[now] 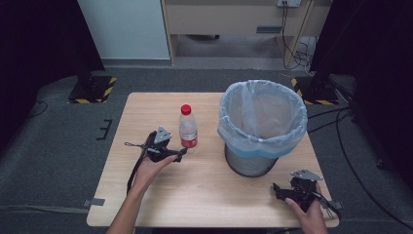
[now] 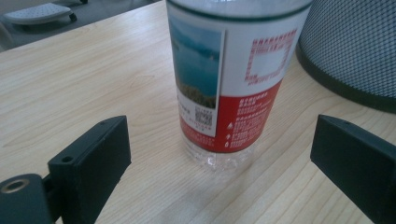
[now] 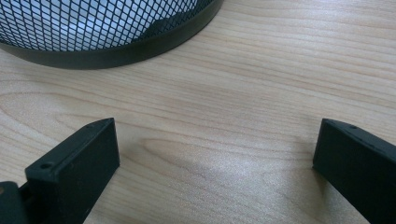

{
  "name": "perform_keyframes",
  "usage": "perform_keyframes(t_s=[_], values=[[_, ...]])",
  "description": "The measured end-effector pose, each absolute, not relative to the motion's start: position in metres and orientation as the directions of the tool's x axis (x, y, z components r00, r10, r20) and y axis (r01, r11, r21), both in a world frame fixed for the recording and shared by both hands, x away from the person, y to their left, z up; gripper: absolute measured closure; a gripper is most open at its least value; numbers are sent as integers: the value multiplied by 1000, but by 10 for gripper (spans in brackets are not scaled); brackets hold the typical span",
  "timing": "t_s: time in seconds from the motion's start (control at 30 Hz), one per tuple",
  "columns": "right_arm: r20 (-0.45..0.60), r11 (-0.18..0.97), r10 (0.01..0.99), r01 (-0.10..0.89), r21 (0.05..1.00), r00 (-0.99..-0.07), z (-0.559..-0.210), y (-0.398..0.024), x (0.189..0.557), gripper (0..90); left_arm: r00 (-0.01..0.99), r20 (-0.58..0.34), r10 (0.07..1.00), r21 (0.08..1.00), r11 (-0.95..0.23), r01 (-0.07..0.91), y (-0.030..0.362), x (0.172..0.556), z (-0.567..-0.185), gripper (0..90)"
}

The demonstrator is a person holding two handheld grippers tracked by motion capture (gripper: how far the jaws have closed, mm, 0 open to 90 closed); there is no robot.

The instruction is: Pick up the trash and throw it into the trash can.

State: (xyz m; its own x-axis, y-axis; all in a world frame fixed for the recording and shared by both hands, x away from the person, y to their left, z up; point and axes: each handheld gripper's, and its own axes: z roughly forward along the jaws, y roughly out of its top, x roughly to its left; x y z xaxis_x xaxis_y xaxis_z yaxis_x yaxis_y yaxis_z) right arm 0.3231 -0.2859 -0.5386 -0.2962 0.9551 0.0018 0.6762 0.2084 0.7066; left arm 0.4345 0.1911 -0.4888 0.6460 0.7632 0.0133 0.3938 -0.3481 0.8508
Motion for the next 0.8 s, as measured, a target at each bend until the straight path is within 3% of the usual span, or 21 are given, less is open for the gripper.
perform_keyframes(t_s=[0.67, 0.8], values=[[4, 211, 953, 675, 707, -302, -539, -286, 324, 3, 676, 43, 736, 856, -376, 355, 171, 451, -478, 34], [4, 210, 954, 675, 707, -301, -539, -286, 324, 3, 677, 8, 736, 876, -332, 350, 166, 458, -474, 43]])
